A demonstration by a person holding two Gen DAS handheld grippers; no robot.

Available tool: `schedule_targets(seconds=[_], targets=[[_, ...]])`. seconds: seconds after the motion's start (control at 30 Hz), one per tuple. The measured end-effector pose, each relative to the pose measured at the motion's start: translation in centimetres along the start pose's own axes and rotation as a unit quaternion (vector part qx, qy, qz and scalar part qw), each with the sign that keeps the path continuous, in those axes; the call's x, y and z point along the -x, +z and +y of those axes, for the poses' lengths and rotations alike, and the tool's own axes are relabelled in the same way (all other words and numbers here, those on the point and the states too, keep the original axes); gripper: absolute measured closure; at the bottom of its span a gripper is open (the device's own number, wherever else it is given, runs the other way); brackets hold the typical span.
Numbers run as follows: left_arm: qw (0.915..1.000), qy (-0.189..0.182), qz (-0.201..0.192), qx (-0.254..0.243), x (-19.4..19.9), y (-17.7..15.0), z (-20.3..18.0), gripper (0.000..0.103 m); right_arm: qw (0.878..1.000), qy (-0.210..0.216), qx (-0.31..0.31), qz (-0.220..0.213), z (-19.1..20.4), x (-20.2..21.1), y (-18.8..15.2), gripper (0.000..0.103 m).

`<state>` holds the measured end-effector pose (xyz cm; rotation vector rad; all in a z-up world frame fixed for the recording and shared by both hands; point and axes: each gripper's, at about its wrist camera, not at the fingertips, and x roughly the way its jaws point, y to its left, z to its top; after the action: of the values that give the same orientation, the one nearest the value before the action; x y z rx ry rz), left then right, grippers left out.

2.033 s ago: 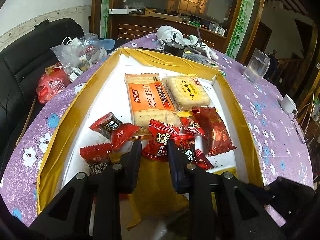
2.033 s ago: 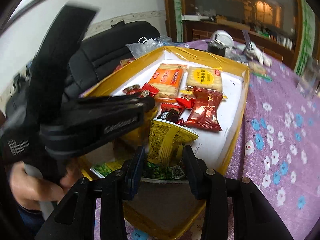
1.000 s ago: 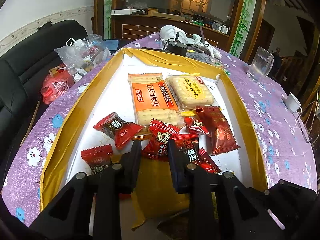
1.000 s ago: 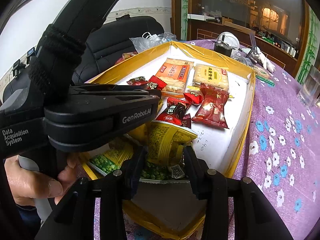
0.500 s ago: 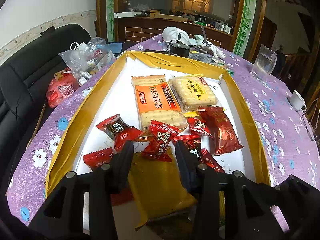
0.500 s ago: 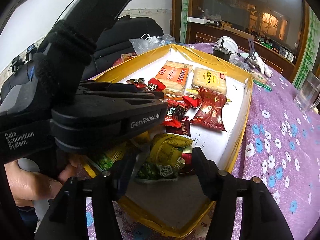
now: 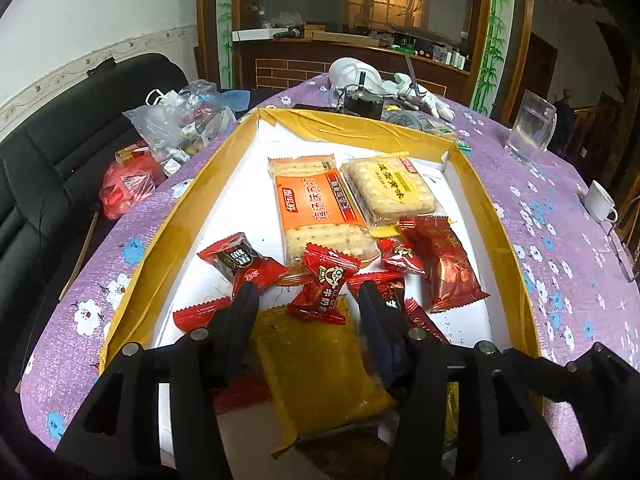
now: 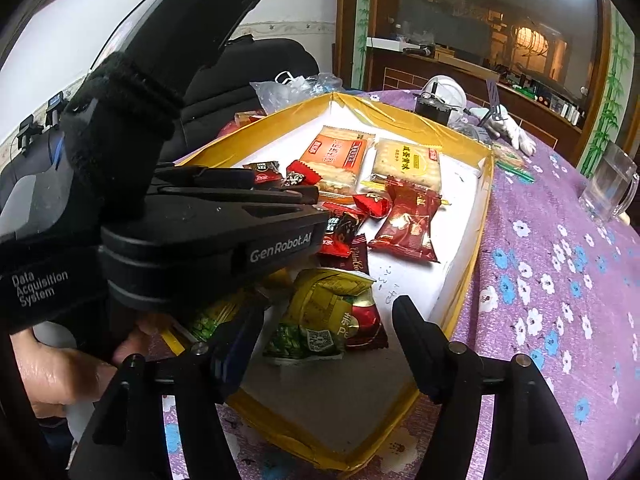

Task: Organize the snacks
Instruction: 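Open the left tool to drop the red candy into the box and withdraw both tools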

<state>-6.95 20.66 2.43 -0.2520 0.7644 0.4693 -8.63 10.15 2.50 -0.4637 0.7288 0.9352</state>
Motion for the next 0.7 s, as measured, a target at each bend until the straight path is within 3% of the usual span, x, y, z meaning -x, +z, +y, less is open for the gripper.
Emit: schedule_targets(seconds=[0.17, 0.3, 0.57, 0.7], targets=[[0.9997, 0.010, -0.024, 0.001, 1.4, 0.4, 0.1, 0.038, 0.999, -0.029, 0.013, -0.016, -0.2, 1.5, -0.2, 0.031], [0.9988, 0.019, -0.045, -0.001, 2.4, 0.6, 0.0, 0.032, 0.998, -0.056, 0.002, -0.037, -1.4, 3.1, -0.5, 0.021], [0.9971, 0.036, -0.063, -0.024, 3.7, -0.3, -1.4, 0.023, 0.991, -0.102, -0.063, -0.064, -5.7, 5.2, -1.9, 0.017], [0.9966, 0.037, -0.064, -0.037, 4.2, -0.8, -2.3, 0.021, 0.988, -0.096, -0.103, -0.067, -7.7, 5.8, -2.7, 0.016]])
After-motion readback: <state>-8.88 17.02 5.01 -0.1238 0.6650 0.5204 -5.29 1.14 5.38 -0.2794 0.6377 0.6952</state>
